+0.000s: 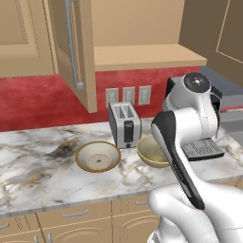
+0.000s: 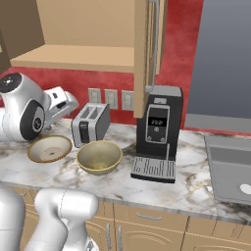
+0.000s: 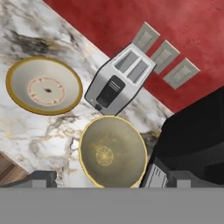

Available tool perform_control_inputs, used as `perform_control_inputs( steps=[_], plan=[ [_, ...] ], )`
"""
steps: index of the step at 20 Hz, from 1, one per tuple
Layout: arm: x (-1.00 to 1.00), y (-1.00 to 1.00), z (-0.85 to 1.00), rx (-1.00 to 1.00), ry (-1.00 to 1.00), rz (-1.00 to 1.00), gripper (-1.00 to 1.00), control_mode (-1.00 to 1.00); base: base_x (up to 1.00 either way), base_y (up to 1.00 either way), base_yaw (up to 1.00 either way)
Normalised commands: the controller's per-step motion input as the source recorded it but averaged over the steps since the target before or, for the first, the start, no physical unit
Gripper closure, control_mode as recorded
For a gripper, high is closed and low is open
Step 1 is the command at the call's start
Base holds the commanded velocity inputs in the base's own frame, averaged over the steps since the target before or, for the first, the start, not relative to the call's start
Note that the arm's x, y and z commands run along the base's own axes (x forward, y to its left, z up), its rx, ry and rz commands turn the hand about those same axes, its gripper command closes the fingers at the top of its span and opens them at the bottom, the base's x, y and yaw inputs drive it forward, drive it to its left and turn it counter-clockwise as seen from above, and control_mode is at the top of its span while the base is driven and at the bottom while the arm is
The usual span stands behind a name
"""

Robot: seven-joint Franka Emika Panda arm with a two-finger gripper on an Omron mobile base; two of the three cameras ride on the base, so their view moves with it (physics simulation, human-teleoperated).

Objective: Open the cabinet. Pick the bowls from the counter and place them in the cabinet. Then close the cabinet.

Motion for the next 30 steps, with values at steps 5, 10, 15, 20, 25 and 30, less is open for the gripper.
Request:
perform_control_inputs(
  steps=[5, 10, 15, 20, 25, 30],
  plan=[
    [0.00, 0.00, -0.03, 0.00, 0.11, -0.03, -1.00, -1.00, 0.00, 0.00, 0.00],
    [0.04, 0.00, -0.25, 0.00, 0.08, 0.00, -1.00, -1.00, 0.00, 0.00, 0.00],
    [0.10, 0.00, -0.31, 0.00, 0.03, 0.00, -1.00, -1.00, 0.00, 0.00, 0.00],
    [0.16, 0.00, -0.40, 0.00, 0.03, 0.00, -1.00, -1.00, 0.00, 0.00, 0.00],
    [0.16, 0.00, -0.38, 0.00, 0.04, 0.00, -1.00, -1.00, 0.00, 0.00, 0.00],
    [0.12, 0.00, -0.33, 0.00, 0.04, 0.00, -1.00, -1.00, 0.00, 0.00, 0.00]
  ],
)
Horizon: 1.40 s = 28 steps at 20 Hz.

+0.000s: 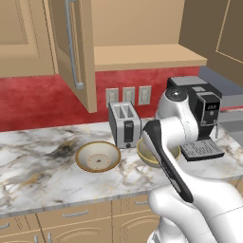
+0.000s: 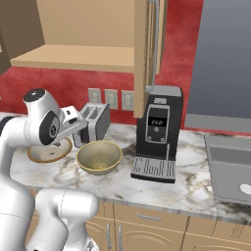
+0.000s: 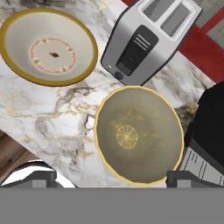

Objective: Open the cabinet. Pick the bowls from the counter and place them in the cabinet. Then close the cabinet.

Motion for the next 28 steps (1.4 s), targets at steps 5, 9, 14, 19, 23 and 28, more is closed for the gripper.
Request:
perform_control_inputs(
  steps=[5, 9, 14, 19, 23, 28],
  plan=[
    [0.18, 0.00, -0.30, 0.00, 0.05, 0.00, -1.00, -1.00, 0.00, 0.00, 0.00],
    [0.17, 0.00, -0.32, 0.00, 0.02, 0.00, -1.00, -1.00, 0.00, 0.00, 0.00],
    [0.18, 0.00, -0.31, 0.00, 0.03, 0.00, -1.00, -1.00, 0.00, 0.00, 0.00],
    [0.18, 0.00, -0.34, 0.00, 0.01, 0.00, -1.00, -1.00, 0.00, 0.00, 0.00],
    [0.17, 0.00, -0.34, 0.00, 0.01, 0.00, -1.00, -1.00, 0.00, 0.00, 0.00],
    [0.18, 0.00, -0.34, 0.00, 0.03, 0.00, -1.00, -1.00, 0.00, 0.00, 0.00]
  ],
)
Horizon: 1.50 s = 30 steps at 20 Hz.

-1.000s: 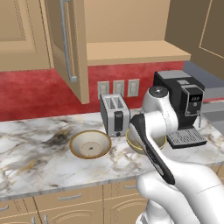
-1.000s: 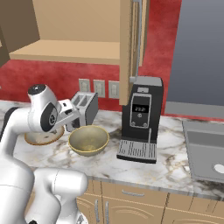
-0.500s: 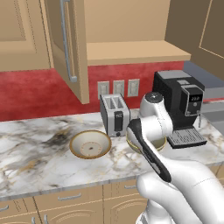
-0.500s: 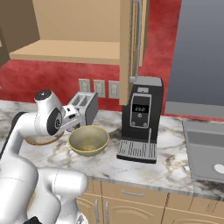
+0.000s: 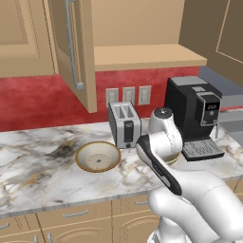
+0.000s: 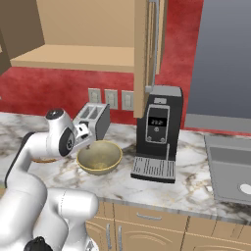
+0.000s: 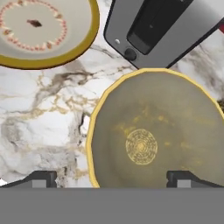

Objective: Open the cabinet. Pick the bowls from the counter and place them in the cabinet. Then close the cabinet.

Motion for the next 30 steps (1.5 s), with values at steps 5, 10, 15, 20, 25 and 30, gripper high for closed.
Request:
perform_control_inputs(
  steps=[5, 10, 15, 20, 25, 30],
  plan=[
    [0.15, 0.00, -0.30, 0.00, 0.05, 0.00, -1.00, -1.00, 0.00, 0.00, 0.00],
    [0.10, 0.04, -0.29, 0.00, 0.07, 0.00, -1.00, -1.00, 0.00, 0.00, 0.00],
    [0.12, 0.03, -0.26, 0.00, 0.06, 0.00, -1.00, -1.00, 0.00, 0.00, 0.00],
    [0.13, 0.07, -0.24, 0.00, 0.01, 0.00, -1.00, -1.00, 0.00, 0.00, 0.00],
    [0.16, 0.04, -0.23, 0.00, 0.00, 0.00, -1.00, -1.00, 0.00, 0.00, 0.00],
    [0.19, 0.01, -0.18, 0.00, 0.02, 0.00, -1.00, -1.00, 0.00, 0.00, 0.00]
  ],
)
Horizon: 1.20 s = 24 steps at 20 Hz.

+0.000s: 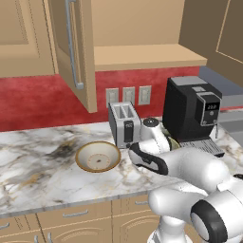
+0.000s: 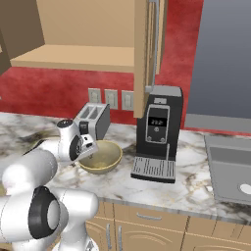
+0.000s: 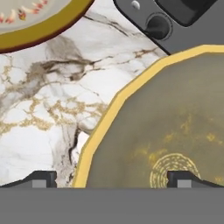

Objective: Open the cabinet. Pick the bowls from the counter and place them in the cabinet. Then close the cabinet.

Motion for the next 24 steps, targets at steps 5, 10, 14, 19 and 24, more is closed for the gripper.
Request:
perform_control_inputs(
  steps=[5, 10, 14, 19, 24],
  plan=[
    [0.15, 0.02, -0.21, 0.00, 0.03, 0.00, -1.00, -1.00, 0.00, 0.00, 0.00],
    [0.01, 0.00, -0.18, 0.00, 0.04, 0.00, -1.00, -1.00, 0.00, 0.00, 0.00],
    [-0.21, 0.00, -0.23, 0.00, 0.02, -0.02, 1.00, -1.00, 0.00, 0.00, 0.00],
    [-0.54, 0.00, -0.08, 0.00, 0.00, -0.09, 1.00, -1.00, 0.00, 0.00, 0.00],
    [-0.63, -0.09, 0.00, 0.00, 0.00, -0.12, 1.00, -1.00, 0.00, 0.00, 0.00]
  ],
)
